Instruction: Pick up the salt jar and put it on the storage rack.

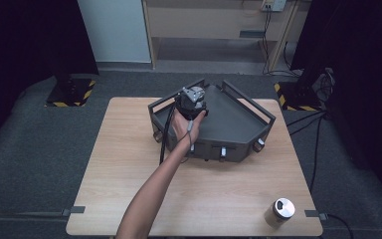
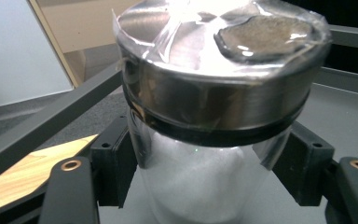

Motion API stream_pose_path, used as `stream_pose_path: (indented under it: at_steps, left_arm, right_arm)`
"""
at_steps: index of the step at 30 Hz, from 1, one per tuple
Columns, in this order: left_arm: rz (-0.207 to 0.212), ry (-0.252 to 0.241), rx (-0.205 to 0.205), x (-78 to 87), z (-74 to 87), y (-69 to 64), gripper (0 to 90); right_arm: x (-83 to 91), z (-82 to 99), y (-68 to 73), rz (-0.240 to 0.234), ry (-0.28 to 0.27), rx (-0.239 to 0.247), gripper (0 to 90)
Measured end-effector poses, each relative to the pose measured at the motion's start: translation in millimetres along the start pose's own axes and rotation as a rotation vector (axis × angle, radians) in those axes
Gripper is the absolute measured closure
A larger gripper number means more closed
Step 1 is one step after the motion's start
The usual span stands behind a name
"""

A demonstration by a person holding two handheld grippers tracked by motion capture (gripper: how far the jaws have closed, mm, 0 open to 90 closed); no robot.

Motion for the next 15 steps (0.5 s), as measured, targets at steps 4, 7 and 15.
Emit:
stream_pose_path:
  at_steps: [4, 7, 15]
  left_arm:
    - [0.005, -0.005, 0.021, -1.3, 1.3, 1.3, 29.9]
    - [0.005, -0.008, 0.031, -1.4, 2.3, 2.0, 29.9]
    - [-0.001, -0.020, 0.047, -2.0, 5.0, 1.6, 29.8]
  right_arm:
    - [0.2, 0.1, -0.3, 0.000, 0.000, -0.001, 3.3]
    - [-0.2, 0.3, -0.5, 0.000, 0.002, -0.002, 3.3]
    - [-0.1, 0.1, -0.5, -0.003, 0.001, 0.001, 3.3]
Point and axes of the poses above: each handheld gripper's, and its own axes: x roughly backward along the jaws, z roughly out of its underside, y roughly to its left, the point moved 6 cm from there along -x, roughly forward along the jaws, and after that the axes turned 7 degrees about x, right-handed, at the moved point
